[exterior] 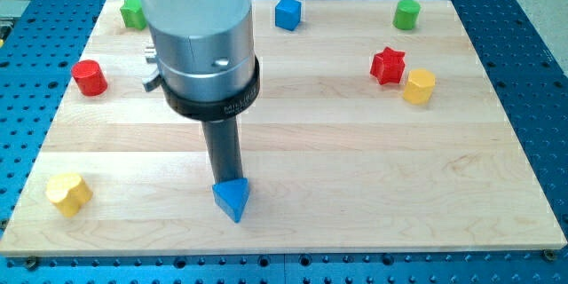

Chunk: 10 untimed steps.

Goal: Slide the blue triangle parallel to the right of the yellow heart

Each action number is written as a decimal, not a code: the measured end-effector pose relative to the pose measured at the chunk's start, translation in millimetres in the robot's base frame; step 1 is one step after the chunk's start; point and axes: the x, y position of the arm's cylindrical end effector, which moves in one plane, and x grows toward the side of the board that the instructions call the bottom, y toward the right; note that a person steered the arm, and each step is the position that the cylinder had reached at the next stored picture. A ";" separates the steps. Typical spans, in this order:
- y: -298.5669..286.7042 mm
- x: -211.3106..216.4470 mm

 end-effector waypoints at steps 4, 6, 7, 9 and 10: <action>0.3 -47.1; 54.6 -93.9; 57.5 -93.9; 70.4 -92.5; 152.4 -81.7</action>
